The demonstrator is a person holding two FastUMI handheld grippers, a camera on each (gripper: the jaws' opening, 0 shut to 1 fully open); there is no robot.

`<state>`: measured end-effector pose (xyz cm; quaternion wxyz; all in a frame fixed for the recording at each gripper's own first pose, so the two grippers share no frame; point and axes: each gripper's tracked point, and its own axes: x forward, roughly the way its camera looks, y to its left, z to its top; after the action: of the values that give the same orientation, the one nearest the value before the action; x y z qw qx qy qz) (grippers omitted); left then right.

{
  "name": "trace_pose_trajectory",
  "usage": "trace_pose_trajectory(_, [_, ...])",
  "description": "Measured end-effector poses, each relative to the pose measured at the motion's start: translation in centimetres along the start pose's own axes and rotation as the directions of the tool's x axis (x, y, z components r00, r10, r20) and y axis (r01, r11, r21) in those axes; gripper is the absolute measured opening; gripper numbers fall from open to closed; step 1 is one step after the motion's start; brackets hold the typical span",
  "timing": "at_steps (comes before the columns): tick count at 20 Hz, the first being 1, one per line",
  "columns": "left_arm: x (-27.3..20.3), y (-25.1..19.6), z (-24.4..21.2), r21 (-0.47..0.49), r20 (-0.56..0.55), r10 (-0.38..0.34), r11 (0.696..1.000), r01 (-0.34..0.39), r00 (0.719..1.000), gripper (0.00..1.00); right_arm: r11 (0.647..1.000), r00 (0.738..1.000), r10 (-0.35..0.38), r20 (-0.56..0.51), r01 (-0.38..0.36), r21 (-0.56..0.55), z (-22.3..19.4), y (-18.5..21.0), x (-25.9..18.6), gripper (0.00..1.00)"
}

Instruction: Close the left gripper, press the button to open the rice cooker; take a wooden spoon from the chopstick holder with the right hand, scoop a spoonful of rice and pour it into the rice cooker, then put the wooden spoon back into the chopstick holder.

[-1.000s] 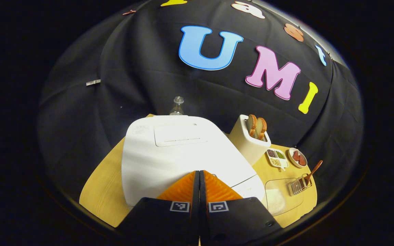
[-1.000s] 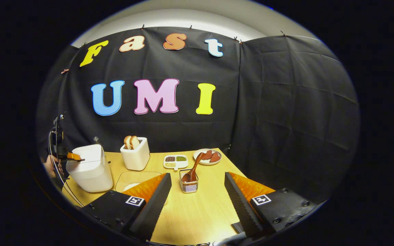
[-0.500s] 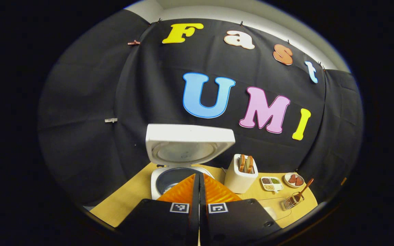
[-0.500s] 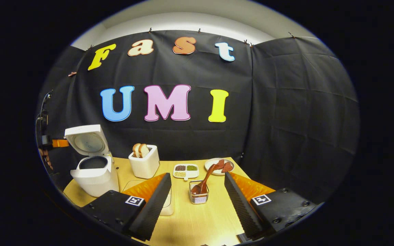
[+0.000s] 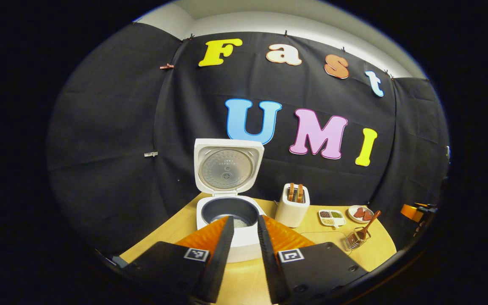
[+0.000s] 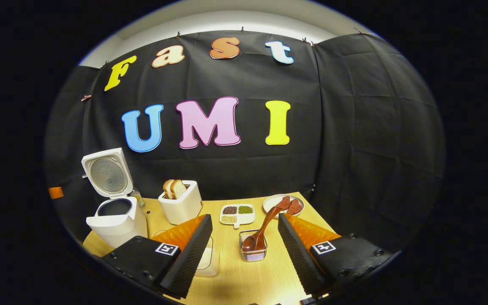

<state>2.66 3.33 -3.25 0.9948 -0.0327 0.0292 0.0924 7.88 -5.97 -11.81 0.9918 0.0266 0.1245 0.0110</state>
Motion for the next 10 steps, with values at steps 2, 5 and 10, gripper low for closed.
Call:
trace_pose_trajectory(2, [-1.0,-1.0,-0.8,-0.017,-0.013,-0.005,1.0,0.005,1.0,0.63,1.0,1.0,0.003,-0.017,-0.003,0.012,-0.4,-0.6,1.4,0.98])
trace_pose_trajectory(5, [-1.9,-2.1,-2.5,0.005,-0.043,0.003,1.0,-0.003,0.999,0.94,1.0,0.999,-0.001,-0.042,0.003,0.028,-1.4,-1.5,3.4,0.98])
trace_pose_trajectory(10, [-4.0,-3.5,-6.6,0.08,-0.145,0.055,0.996,-0.044,0.988,0.96,0.998,0.992,-0.007,-0.129,0.015,0.067,-4.7,-3.2,8.1,0.97])
